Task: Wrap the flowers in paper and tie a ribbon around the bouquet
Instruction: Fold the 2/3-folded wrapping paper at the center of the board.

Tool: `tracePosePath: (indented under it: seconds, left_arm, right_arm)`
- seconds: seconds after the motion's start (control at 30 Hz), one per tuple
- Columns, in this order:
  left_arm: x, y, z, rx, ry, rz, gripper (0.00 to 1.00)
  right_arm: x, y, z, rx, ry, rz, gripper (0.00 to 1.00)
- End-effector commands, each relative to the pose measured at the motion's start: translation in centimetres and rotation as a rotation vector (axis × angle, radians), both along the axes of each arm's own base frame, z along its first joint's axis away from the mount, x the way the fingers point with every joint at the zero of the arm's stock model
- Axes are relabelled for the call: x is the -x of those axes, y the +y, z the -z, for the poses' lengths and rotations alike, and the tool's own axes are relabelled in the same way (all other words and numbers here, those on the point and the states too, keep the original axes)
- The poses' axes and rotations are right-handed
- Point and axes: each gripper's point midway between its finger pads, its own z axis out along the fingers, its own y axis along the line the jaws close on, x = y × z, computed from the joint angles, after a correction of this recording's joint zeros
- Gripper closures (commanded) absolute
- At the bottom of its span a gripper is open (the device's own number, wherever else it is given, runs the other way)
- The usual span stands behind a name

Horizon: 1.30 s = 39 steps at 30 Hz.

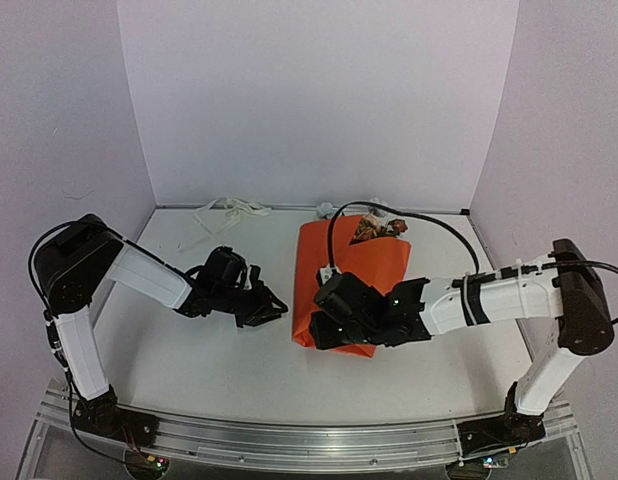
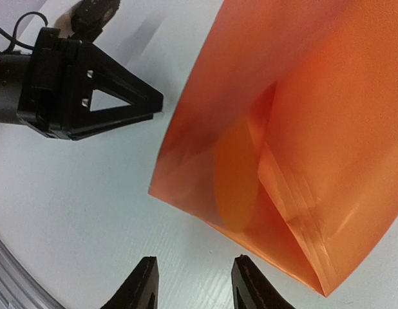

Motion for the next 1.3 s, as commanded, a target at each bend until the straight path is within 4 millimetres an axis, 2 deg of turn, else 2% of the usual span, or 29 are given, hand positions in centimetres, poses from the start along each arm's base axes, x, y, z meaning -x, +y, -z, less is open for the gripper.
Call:
tracePosePath:
  seconds: [0.0, 0.2, 0.3, 0.43, 0.6, 0.73, 1.03, 1.27]
  left_arm:
    - [-0.2, -0.5, -0.3, 0.001, -0.004, 0.027, 0.77]
    - [0.0, -0.1, 0.2, 0.009, 0.013, 0.023, 0.79]
    - [-0.1, 0.0, 0.1, 0.011, 0.012, 0.021, 0.79]
    - [0.2, 0.0, 0.3, 0.040, 0.037, 0.042, 0.79]
    - [0.4, 0.3, 0.6, 0.058, 0.062, 0.031, 0.80]
    - [0.4, 0.9, 0.9, 0.092, 0.074, 0.003, 0.80]
    - [1.0, 2.0, 1.8, 0.216, 0.109, -0.051, 0.79]
    - [1.2, 3.1, 1.8, 0.293, 0.129, -0.102, 0.76]
  right_arm:
    - [-1.9, 2.9, -1.7, 0.029, -0.066, -0.029, 0.58]
    - [-3.0, 4.7, -2.3, 0.039, -0.089, -0.062, 0.56]
    - [-2.8, 4.6, -2.9, 0.038, -0.099, -0.091, 0.50]
    - [-2.3, 3.5, -3.9, 0.027, -0.106, -0.097, 0.48]
    - [-1.8, 2.0, -2.4, 0.050, -0.085, -0.068, 0.49]
    - [-1.9, 3.1, -1.0, 0.060, -0.057, -0.079, 0.52]
    - [-3.6, 5.6, 1.5, 0.083, -0.032, -0.084, 0.57]
    - [-4.3, 6.0, 4.2, 0.115, 0.004, -0.063, 0.57]
